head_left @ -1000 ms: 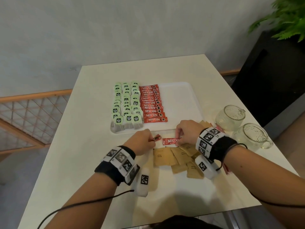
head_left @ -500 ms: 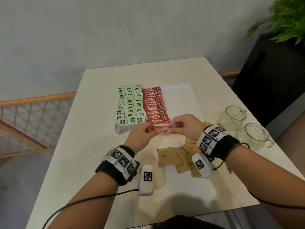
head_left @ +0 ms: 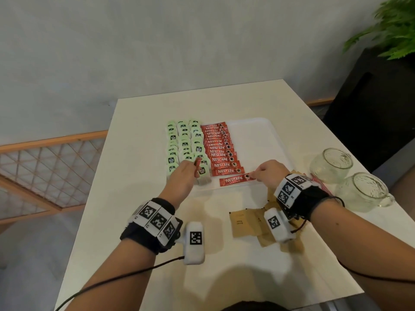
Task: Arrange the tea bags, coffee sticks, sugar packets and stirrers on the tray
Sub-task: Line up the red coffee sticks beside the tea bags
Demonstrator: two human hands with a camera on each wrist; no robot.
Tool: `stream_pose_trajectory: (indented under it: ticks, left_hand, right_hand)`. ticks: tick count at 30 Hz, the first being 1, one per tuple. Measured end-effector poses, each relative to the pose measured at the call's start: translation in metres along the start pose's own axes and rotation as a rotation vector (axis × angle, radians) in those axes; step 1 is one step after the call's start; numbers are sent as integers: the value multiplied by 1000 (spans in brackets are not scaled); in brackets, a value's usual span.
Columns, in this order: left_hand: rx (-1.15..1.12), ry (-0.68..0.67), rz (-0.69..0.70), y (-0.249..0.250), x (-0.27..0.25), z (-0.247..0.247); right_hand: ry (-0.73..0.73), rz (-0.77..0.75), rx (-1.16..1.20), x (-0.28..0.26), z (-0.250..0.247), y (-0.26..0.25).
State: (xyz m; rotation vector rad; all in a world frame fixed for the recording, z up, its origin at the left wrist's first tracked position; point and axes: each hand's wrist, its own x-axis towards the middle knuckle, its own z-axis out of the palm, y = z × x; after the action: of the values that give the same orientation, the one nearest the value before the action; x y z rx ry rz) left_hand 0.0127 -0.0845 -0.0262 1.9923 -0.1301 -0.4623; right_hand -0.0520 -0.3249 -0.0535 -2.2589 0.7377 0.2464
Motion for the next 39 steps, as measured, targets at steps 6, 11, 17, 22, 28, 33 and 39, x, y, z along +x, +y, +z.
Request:
stream_pose_trajectory:
  ticks: [6, 11, 17, 22, 28, 33, 39]
  left_hand:
    - [-141, -62, 30, -1, 8, -16]
    - [-166, -118, 46, -5, 13, -26]
    - [-129, -224, 53, -9, 17, -19]
    - [26, -193, 185, -4, 13, 4]
    - [217, -143, 331, -1, 7, 24]
    - [-53, -186, 139, -9, -1, 18]
    - [-137, -68, 195, -2, 1, 25]
  right_hand:
    - [-5, 100, -35, 12, 6, -13]
    - [-1, 118, -25, 17, 10, -23]
    - [79, 58, -56, 13, 10, -27]
    - [13, -108, 362, -9, 8, -49]
    - [-210, -243, 507, -23, 14, -51]
    - [-77, -291, 515, -28, 1, -32]
    - [-110, -273, 538, -30, -6, -31]
